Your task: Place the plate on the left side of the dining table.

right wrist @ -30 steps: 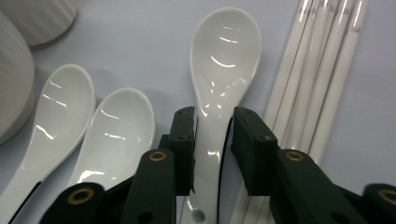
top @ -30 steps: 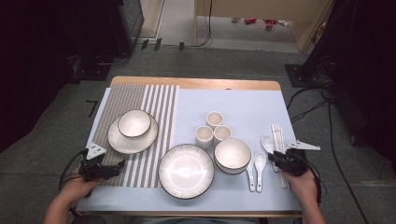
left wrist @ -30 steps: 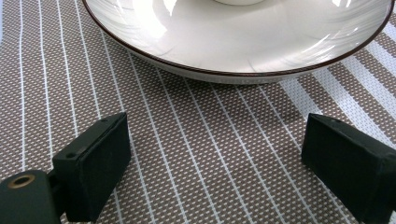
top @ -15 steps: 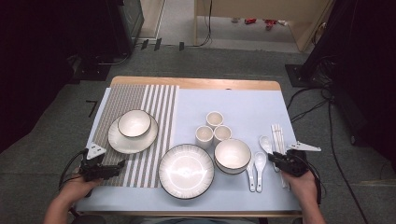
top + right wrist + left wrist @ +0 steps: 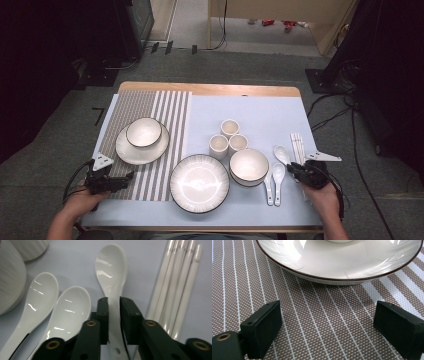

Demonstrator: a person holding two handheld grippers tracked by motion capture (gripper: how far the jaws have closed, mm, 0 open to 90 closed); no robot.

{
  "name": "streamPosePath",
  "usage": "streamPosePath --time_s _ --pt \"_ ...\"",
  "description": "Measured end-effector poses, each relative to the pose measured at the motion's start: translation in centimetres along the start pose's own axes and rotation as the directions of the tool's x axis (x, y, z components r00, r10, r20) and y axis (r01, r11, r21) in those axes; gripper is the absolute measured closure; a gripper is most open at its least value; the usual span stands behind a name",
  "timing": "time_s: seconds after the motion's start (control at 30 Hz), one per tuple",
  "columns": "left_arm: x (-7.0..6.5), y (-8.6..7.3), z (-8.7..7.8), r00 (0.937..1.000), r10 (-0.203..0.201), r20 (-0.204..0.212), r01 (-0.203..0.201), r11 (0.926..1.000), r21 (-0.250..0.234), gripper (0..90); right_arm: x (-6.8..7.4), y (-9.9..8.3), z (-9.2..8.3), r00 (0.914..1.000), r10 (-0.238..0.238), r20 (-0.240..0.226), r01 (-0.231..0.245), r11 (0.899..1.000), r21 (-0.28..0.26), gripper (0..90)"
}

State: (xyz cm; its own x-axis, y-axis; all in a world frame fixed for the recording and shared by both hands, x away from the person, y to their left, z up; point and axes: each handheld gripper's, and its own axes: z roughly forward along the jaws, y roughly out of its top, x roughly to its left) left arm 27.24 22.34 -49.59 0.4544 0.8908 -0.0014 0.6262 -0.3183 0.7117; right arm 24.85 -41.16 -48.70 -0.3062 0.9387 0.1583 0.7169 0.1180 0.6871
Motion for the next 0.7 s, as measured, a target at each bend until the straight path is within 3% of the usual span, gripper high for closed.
streamPosePath --time_s 0.33,0.4,0.7 --pt "0.0 0.0 0.0 1.0000 0.000 0.000 0.000 1.0000 0.000 8.2 0.4 0.1 0.3 0.9995 -0.031 0.005 0.031 0.999 0.017 83.7" --pt "0.0 0.0 0.0 1.0000 0.000 0.000 0.000 1.0000 0.000 8.2 0.6 0.2 0.5 0.9982 -0.051 0.032 0.050 0.998 0.027 85.0" --pt "0.0 0.0 0.0 1.0000 0.000 0.000 0.000 1.0000 0.000 8.2 0.8 0.9 1.3 0.9944 -0.076 0.073 0.075 0.997 0.028 84.9"
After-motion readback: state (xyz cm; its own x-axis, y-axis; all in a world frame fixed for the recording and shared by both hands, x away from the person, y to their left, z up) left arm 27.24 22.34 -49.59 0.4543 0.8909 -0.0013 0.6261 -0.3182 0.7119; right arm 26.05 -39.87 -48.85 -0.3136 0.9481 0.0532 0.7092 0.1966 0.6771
